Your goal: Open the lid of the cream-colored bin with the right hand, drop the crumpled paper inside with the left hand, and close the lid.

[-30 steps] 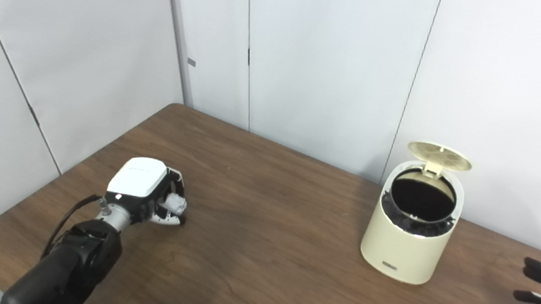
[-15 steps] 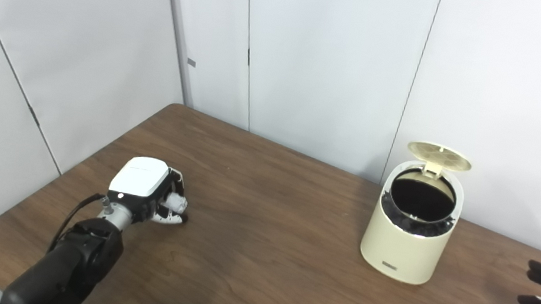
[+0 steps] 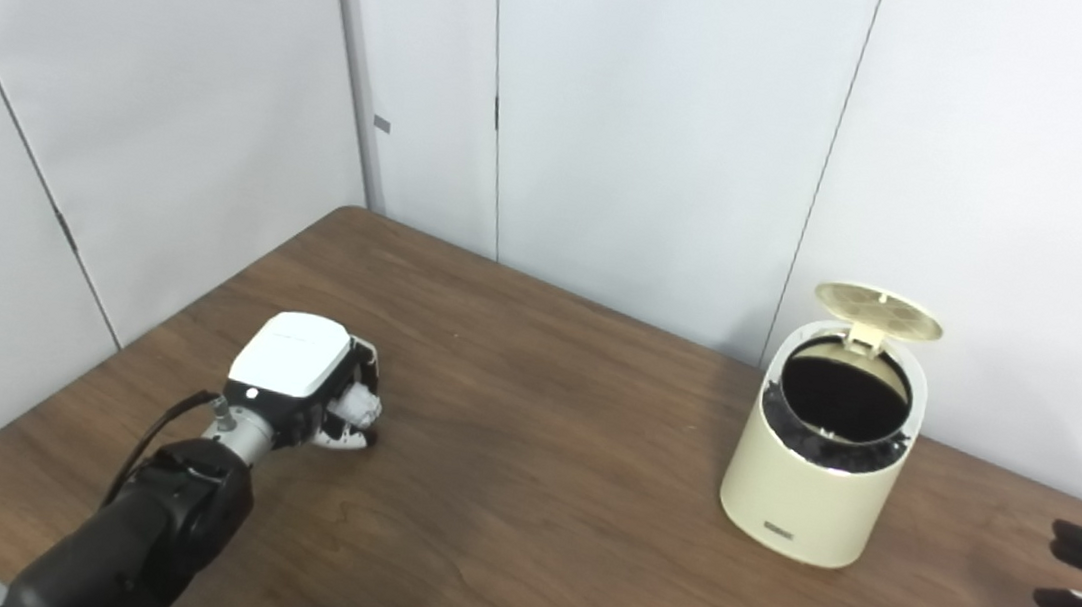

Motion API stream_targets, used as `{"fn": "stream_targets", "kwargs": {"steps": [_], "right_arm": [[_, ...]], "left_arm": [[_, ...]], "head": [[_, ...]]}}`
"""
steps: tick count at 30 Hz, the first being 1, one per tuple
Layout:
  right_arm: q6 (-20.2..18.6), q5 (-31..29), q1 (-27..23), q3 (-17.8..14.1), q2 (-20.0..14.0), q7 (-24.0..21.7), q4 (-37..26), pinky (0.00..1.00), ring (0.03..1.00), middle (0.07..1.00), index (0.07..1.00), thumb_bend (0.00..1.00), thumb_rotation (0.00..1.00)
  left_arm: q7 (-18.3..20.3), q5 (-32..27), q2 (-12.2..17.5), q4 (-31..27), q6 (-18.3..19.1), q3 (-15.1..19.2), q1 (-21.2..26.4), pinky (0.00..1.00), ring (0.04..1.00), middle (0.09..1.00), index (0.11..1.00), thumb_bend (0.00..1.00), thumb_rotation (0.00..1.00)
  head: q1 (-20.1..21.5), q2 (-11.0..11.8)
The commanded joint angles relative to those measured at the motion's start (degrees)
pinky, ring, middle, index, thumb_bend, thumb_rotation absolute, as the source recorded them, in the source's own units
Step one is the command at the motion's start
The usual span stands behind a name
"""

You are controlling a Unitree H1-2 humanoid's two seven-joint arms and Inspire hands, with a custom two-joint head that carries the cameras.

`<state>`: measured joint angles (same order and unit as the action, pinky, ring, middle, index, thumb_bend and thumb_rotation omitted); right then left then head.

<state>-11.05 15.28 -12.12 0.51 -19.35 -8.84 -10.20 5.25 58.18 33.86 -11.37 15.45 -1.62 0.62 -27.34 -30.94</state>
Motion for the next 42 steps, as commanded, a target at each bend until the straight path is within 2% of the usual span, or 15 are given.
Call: {"fn": "stream_targets", "kwargs": {"steps": [1, 4, 7, 8, 10, 14, 15, 19, 21, 23, 25, 29, 32, 37, 42], "right_arm": [[1.64, -0.02, -2.08, -0.4, -0.29, 0.84, -1.56, 0.32, 0.708, 0.835, 0.831, 0.96, 0.58], [1.93, 0.85, -2.18, -0.13, -0.14, 1.29, -1.23, 0.32, 0.709, 0.84, 0.834, 0.96, 0.59], [1.9, 1.25, -2.16, 0.0, 0.09, 1.46, -1.13, 0.32, 0.718, 0.851, 0.844, 0.95, 0.58], [1.68, 1.37, -2.15, 0.06, 0.17, 1.43, -1.21, 0.33, 0.73, 0.859, 0.85, 0.94, 0.56], [1.41, 1.51, -2.15, 0.13, 0.31, 1.38, -1.3, 0.34, 0.738, 0.864, 0.858, 0.93, 0.55], [1.1, 1.84, -2.11, 0.21, 0.76, 1.58, -1.35, 0.39, 0.763, 0.879, 0.87, 0.9, 0.5], [0.89, 2.01, -2.09, 0.29, 0.83, 1.53, -1.48, 0.41, 0.769, 0.881, 0.873, 0.9, 0.5], [0.41, 3.19, -2.21, 0.84, 1.19, 1.56, -1.88, 0.51, 0.807, 0.903, 0.894, 0.88, 0.49], [-0.52, 1.98, -2.29, 0.72, 1.78, 0.91, -2.31, 0.56, 0.823, 0.91, 0.899, 0.85, 0.44], [-0.98, 1.33, -2.38, 0.78, 2.37, 0.58, -2.47, 0.65, 0.851, 0.93, 0.914, 0.8, 0.35], [-1.0, 1.58, -2.52, 1.03, 2.75, 0.72, -2.44, 0.68, 0.858, 0.934, 0.918, 0.79, 0.31], [-0.41, 2.67, -2.95, 2.01, 3.69, 1.42, -1.9, 0.74, 0.858, 0.928, 0.919, 0.77, 0.25], [0.43, 3.26, -2.98, 2.62, 4.21, 2.0, -1.1, 0.77, 0.863, 0.929, 0.918, 0.78, 0.19], [2.04, 5.46, -2.76, 3.68, 4.5, 3.46, 0.51, 0.74, 0.862, 0.924, 0.907, 0.82, 0.24], [2.25, 6.82, -2.79, 4.23, 5.2, 4.51, 1.5, 0.73, 0.865, 0.921, 0.908, 0.82, 0.29]], "left_arm": [[-0.54, 1.82, 1.68, -3.91, -0.76, 0.56, 2.62, 0.33, 0.37, 0.428, 0.495, 0.52, 0.0], [0.86, 1.49, 1.55, -6.73, -1.52, 0.94, 4.61, 0.4, 0.433, 0.404, 0.506, 0.52, 0.0], [3.15, 1.85, 1.27, -8.97, -1.3, 1.19, 6.38, 0.39, 0.415, 0.464, 0.487, 0.53, 0.0], [3.58, 1.8, 1.09, -9.58, -1.34, 1.3, 7.03, 0.44, 0.452, 0.443, 0.503, 0.52, 0.0], [4.17, 1.57, 0.79, -10.46, -1.57, 1.53, 7.97, 0.45, 0.463, 0.429, 0.511, 0.52, 0.0], [4.46, 3.03, 0.37, -12.12, -2.99, 0.97, 10.57, 0.44, 0.453, 0.41, 0.512, 0.52, 0.0], [4.16, 3.34, 0.15, -12.36, -3.75, 0.75, 11.4, 0.43, 0.449, 0.442, 0.499, 0.52, 0.0], [4.59, 3.4, -1.51, -13.12, -5.2, 0.21, 14.5, 0.44, 0.48, 0.431, 0.514, 0.52, 0.0], [4.53, 2.88, -2.85, -13.29, -6.17, -0.32, 16.52, 0.39, 0.433, 0.447, 0.5, 0.52, 0.0], [3.6, 1.56, -4.43, -12.69, -7.5, -0.88, 18.46, 0.28, 0.32, 0.466, 0.487, 0.53, 0.0], [2.87, 1.13, -5.86, -11.72, -8.81, -1.68, 20.14, 0.27, 0.316, 0.469, 0.484, 0.53, 0.0], [1.7, 1.3, -8.9, -8.72, -12.03, -4.59, 24.33, 0.35, 0.445, 0.431, 0.519, 0.52, 0.0], [1.11, 1.52, -10.93, -6.5, -13.73, -6.23, 26.57, 0.37, 0.472, 0.444, 0.524, 0.52, 0.0], [-0.79, 3.19, -14.05, -2.85, -15.35, -8.58, 29.73, 0.31, 0.422, 0.418, 0.52, 0.52, 0.0], [-2.43, 3.33, -16.62, 0.49, -15.91, -10.33, 32.55, 0.35, 0.454, 0.44, 0.516, 0.52, 0.0]], "head": [[0.06, -0.08], [0.8, 0.02], [1.36, 0.09], [1.53, 0.14], [2.07, 0.1], [3.79, 0.22], [4.09, 0.24], [6.31, 0.53], [7.23, 0.73], [8.99, 0.88], [9.87, 0.97], [12.41, 1.53], [14.38, 2.07], [17.03, 2.31], [19.08, 2.69]]}}
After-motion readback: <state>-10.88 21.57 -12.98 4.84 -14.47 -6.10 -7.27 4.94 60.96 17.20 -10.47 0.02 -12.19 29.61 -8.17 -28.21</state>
